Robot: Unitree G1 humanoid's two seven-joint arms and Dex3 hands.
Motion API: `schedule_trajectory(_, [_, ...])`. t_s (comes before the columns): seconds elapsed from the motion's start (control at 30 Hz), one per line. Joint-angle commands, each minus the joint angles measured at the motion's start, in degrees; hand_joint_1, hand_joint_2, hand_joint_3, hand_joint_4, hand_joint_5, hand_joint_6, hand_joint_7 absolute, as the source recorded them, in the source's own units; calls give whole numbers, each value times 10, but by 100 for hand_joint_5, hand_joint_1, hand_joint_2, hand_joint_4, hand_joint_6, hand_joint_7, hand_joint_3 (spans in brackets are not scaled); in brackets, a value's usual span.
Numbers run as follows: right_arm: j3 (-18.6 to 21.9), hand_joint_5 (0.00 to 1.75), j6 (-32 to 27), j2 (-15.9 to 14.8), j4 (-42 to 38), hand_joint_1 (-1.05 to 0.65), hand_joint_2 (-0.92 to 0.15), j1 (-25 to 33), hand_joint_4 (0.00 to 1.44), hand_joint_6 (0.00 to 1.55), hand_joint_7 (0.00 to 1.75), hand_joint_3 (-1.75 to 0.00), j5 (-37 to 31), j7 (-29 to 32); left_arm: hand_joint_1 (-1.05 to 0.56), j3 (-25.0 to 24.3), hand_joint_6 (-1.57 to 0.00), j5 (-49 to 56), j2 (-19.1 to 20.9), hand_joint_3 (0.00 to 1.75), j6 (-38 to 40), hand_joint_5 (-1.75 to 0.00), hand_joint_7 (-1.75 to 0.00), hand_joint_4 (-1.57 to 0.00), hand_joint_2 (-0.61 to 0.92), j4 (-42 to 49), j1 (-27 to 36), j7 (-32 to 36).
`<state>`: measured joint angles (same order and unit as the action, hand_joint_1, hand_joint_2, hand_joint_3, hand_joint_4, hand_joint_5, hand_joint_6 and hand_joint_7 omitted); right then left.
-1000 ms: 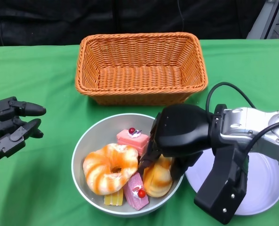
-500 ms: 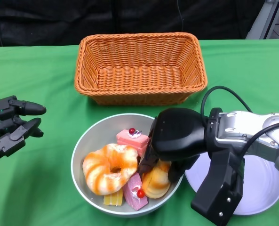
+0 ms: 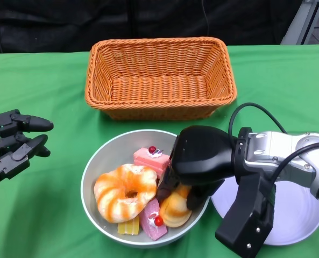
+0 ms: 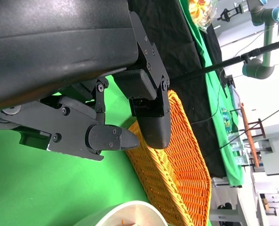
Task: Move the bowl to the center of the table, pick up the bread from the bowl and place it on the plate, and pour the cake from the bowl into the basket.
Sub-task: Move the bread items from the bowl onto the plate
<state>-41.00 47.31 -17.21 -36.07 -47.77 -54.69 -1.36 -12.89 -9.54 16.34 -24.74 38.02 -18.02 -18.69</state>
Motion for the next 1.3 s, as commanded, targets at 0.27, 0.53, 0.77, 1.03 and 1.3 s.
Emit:
schedule_trajectory(0.27, [17,101,31,8,-47,-37,-92,-24,87,112,1,-4,19,68,-11,-1,-88,1,4,29,-4,-131,-78,-74,92,-2,5,1])
schedule_trajectory(0.53, [72,136,31,-3,-29,-27,-90,-13,68,117,7,-1,147,-29,-12,-1,-88,2,4,29,-2,-130,-78,-73,92,-2,4,3])
schedule_trajectory(0.77, [117,112,16,-18,22,-24,-87,7,78,114,16,0,237,-112,-13,-1,-88,4,5,28,0,-131,-78,-74,92,-2,3,5])
schedule_trajectory(1.03, [153,80,-21,-43,104,-23,-88,35,91,112,16,0,283,-181,-12,-1,-88,4,5,29,2,-131,-80,-73,92,-3,3,7])
schedule_trajectory(1.3, [207,101,-5,-64,130,-20,-87,85,89,116,14,0,318,-168,-12,-2,-88,2,4,30,1,-132,-80,-74,92,-1,2,5])
